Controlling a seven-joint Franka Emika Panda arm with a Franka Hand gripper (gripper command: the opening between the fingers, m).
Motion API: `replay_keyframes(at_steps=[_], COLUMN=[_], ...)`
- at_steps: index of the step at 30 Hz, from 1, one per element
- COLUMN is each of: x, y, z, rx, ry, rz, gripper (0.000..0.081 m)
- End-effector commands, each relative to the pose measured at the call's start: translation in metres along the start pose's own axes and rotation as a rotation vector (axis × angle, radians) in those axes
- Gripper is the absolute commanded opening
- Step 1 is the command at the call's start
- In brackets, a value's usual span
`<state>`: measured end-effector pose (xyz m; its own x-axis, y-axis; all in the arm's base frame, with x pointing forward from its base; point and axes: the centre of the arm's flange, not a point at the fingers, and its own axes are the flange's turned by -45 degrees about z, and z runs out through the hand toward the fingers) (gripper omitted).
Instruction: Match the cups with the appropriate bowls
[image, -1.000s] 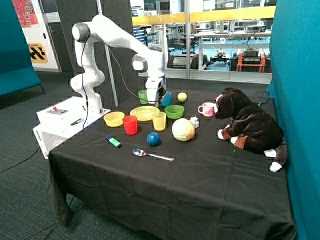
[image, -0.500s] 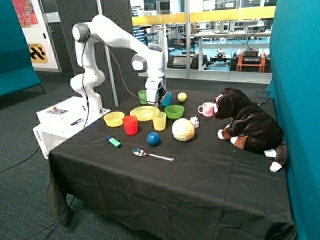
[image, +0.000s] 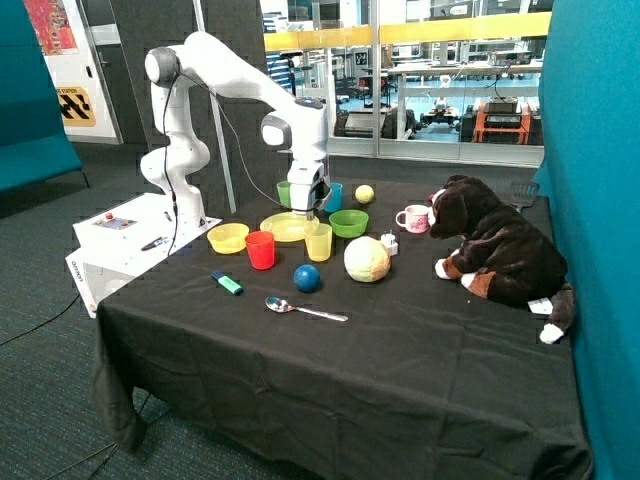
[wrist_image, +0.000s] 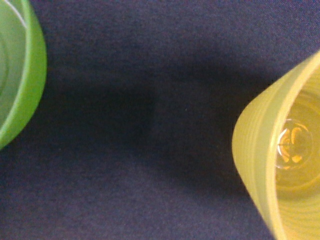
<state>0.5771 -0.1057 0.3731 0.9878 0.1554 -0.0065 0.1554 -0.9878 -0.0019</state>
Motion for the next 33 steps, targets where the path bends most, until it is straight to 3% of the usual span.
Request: replay_keyframes(at_steps=[1, 33], x=[0.001, 0.019], y=[0.003, -0.011], z=[0.013, 0.022], rx=[-0.002, -0.0021], ry=[0.0065, 0.0064], rz=[-0.013, -0.065], gripper=[0.0275, 0.0271])
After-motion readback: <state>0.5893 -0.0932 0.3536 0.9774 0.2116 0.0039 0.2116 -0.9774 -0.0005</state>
